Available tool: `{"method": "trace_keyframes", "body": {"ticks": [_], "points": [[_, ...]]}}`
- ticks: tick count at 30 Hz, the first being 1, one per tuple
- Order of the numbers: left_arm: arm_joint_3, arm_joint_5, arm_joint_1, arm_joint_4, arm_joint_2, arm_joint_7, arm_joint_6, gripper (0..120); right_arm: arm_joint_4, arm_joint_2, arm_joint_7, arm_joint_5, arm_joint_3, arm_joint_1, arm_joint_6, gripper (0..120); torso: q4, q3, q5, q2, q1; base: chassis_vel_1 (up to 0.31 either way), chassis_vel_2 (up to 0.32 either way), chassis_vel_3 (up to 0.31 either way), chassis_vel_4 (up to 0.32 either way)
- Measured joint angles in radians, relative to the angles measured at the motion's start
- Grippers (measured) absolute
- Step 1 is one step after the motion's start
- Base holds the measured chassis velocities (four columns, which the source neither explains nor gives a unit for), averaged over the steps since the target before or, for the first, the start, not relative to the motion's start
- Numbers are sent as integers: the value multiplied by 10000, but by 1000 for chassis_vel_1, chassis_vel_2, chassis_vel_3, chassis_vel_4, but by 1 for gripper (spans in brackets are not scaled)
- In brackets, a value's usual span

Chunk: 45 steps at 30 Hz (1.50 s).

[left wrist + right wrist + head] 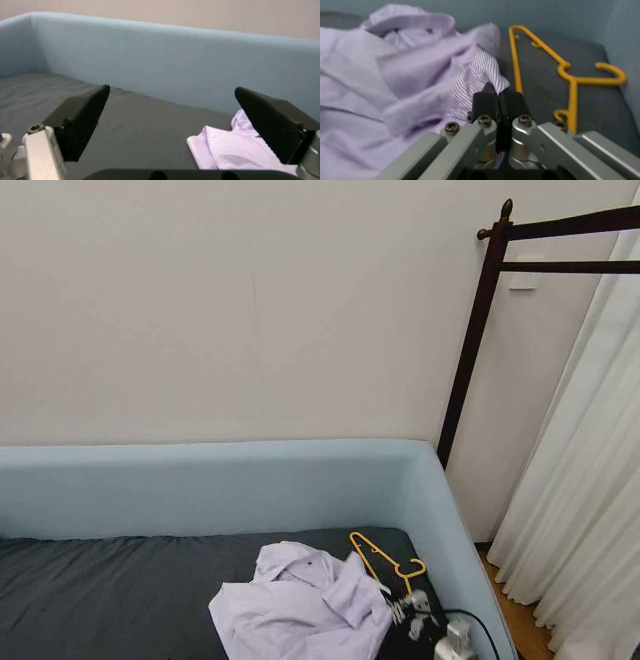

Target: Pick up the clothes from the sofa and hang them on the clothes hanger.

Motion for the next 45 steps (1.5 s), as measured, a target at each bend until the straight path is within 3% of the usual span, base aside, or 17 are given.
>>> {"method": "trace_keyframes", "body": {"ticks": [5,13,15,18,19,21,23,26,32,36,45], "points": [[70,0,-93,150,102,2,5,99,-21,-52,178,-689,641,-332,-105,2,0,0,-4,0,0,0,0,0,0],[83,-91,-206,267,359,7,14,99,1365,-475,330,-1024,1868,-1262,-731,35,0,0,-8,0,0,0,0,0,0],[83,-99,-211,269,371,7,14,99,1474,-477,332,-1003,1940,-1345,-763,36,0,0,-8,1,0,0,0,0,0],[81,-125,-216,270,417,7,14,99,2131,-384,415,-847,2284,-1726,-883,52,-2,1,-2,0,0,0,0,0,0],[81,-125,-216,270,417,7,14,99,2131,-384,415,-847,2284,-1726,-883,52,-2,1,-2,0,0,0,0,0,0],[82,-131,-201,269,476,9,14,99,3369,-225,818,-485,2490,-2072,-1247,62,-3,0,-5,0,1,0,0,0,0],[81,-129,-191,268,504,9,14,99,3793,-195,1034,-296,2383,-2014,-1468,65,-3,0,-7,1,0,0,0,0,0],[72,-90,-140,250,548,16,14,99,4386,-32,1934,627,1355,-804,-2645,80,1,0,-10,1,1,0,0,0,0],[72,-32,-90,264,545,22,27,99,3021,697,2657,1476,-645,1153,-3712,99,2,2,-3,-1,3,0,0,0,0],[97,31,-1,285,576,22,27,99,1475,1280,2504,1350,-1351,2029,-3680,100,2,3,-6,-1,2,0,0,0,0],[93,52,100,306,505,28,20,99,-417,2297,2133,668,-1657,2729,-3264,100,0,2,-6,-1,2,0,0,0,0]]}}
